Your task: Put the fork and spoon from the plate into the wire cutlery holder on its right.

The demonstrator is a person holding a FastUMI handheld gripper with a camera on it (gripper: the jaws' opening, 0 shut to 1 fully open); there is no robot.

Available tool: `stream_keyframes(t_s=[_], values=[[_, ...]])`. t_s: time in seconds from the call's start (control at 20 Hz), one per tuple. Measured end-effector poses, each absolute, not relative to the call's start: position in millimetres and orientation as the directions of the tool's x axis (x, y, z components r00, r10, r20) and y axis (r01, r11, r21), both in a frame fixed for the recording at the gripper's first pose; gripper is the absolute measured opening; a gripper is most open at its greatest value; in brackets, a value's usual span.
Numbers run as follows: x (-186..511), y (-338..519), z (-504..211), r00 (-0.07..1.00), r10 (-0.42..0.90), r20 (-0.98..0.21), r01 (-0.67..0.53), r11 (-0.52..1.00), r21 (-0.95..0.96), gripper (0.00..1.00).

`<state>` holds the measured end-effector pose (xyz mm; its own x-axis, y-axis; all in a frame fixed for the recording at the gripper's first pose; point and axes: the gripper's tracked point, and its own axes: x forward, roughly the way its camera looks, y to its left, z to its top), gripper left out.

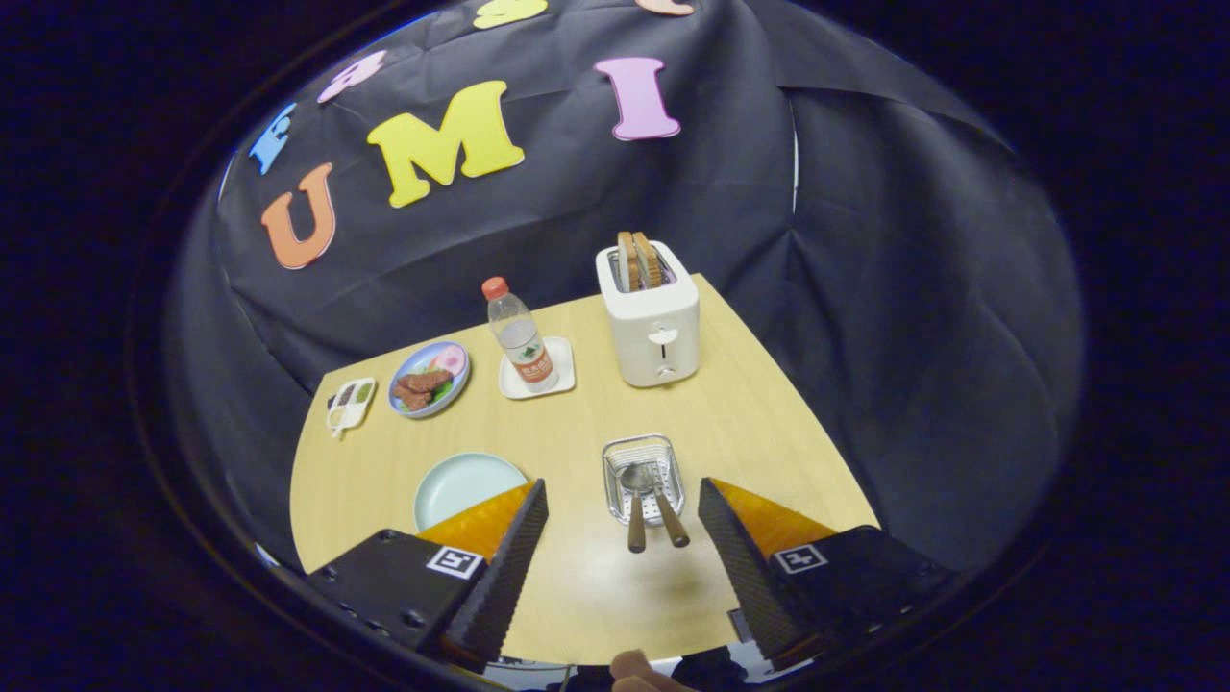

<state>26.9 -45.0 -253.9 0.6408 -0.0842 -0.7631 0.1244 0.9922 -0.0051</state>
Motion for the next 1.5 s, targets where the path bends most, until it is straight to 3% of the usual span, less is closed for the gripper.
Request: stream_keyframes(t_s=[0.05,0.6,1.1,1.5], values=[[24,-43,-253,0.648,-0.092,-0.756,0.117,0.993,-0.020,0.95],[-10,61,-171,0.815,-0.035,-0.578,-0.047,0.991,-0.126,0.98],[-47,96,-44,0.971,-0.025,-0.237,-0.001,0.994,-0.111,0.96],[-50,67,-36,0.985,-0.035,-0.168,0.013,0.992,-0.128,0.96]])
